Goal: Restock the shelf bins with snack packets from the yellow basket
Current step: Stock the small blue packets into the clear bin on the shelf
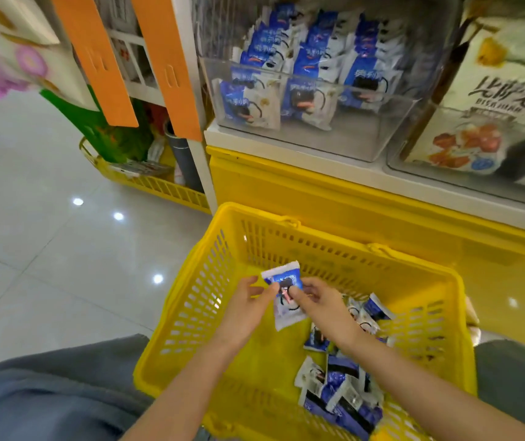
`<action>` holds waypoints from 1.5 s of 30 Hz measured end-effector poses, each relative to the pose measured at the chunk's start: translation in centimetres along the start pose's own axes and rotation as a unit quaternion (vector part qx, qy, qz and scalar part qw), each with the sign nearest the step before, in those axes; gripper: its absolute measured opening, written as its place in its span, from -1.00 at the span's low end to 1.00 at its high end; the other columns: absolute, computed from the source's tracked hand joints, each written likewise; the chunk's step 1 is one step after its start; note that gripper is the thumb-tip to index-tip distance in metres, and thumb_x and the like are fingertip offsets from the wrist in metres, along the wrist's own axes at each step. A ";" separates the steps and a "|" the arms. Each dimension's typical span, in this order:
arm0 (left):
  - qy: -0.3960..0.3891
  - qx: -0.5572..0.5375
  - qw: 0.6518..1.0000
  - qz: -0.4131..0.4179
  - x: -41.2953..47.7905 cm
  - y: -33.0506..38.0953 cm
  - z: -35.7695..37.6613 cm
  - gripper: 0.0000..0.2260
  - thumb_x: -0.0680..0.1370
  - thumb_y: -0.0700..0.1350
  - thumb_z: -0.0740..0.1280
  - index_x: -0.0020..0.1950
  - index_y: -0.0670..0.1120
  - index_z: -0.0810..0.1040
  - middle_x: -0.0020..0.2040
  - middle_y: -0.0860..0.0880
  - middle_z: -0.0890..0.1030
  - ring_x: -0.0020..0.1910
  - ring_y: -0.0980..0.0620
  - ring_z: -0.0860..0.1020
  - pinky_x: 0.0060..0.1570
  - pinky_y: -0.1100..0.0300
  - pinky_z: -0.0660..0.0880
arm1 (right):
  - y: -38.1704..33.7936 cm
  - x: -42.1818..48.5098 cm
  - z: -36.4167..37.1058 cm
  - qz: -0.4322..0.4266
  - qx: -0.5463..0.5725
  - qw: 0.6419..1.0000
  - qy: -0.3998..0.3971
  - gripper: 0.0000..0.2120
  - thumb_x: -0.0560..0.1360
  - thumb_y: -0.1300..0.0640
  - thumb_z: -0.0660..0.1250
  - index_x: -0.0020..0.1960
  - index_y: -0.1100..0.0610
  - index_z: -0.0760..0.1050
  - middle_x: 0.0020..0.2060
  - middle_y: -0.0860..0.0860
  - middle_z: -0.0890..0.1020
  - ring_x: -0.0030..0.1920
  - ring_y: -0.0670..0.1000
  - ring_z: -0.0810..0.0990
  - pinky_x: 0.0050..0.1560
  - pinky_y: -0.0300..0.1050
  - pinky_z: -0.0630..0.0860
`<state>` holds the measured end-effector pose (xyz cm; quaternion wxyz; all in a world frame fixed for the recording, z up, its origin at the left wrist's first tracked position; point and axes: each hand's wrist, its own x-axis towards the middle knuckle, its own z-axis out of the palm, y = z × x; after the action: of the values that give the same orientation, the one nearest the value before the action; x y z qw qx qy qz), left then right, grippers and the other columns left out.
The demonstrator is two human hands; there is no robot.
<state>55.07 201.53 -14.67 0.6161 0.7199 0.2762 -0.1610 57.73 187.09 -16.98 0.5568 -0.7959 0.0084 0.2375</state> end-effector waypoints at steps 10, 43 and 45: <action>-0.065 -0.060 0.995 0.043 -1.7 -2.2 0.7 -0.80 0.52 -0.29 0.30 0.12 -0.13 0.42 0.02 -0.03 0.57 -0.09 0.14 0.56 -0.14 0.42 0.51 | 6.9 -3.5 -4.1 0.067 -0.192 0.979 -0.009 -0.81 0.61 0.10 0.16 0.11 0.17 0.47 -0.10 0.05 0.59 -0.13 0.03 0.58 -0.13 -0.19 0.47; -0.087 -0.274 0.954 0.084 -8.4 1.9 3.5 -0.75 0.53 -0.12 0.29 0.21 -0.07 0.47 0.03 -0.08 0.65 -0.13 0.05 0.65 -0.30 0.21 0.55 | -5.5 -11.2 -2.3 -0.190 -0.108 0.966 0.141 -0.86 0.49 0.34 0.32 -0.01 0.15 0.51 -0.10 -0.08 0.48 -0.04 -0.14 0.49 -0.02 -0.36 0.38; -0.086 -0.281 0.950 0.108 -8.8 3.0 3.6 -0.73 0.53 -0.06 0.27 0.23 0.00 0.46 0.06 -0.03 0.65 -0.07 0.05 0.65 -0.28 0.22 0.56 | -6.5 -11.4 -3.1 -0.145 -0.087 0.972 0.165 -0.77 0.48 0.20 0.37 0.10 0.13 0.42 0.02 -0.04 0.48 0.06 -0.08 0.47 0.04 -0.35 0.37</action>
<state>50.25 196.03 -7.94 0.8285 0.5265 0.1772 -0.0705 50.61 183.96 -5.99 0.5052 -0.8621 -0.0356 0.0195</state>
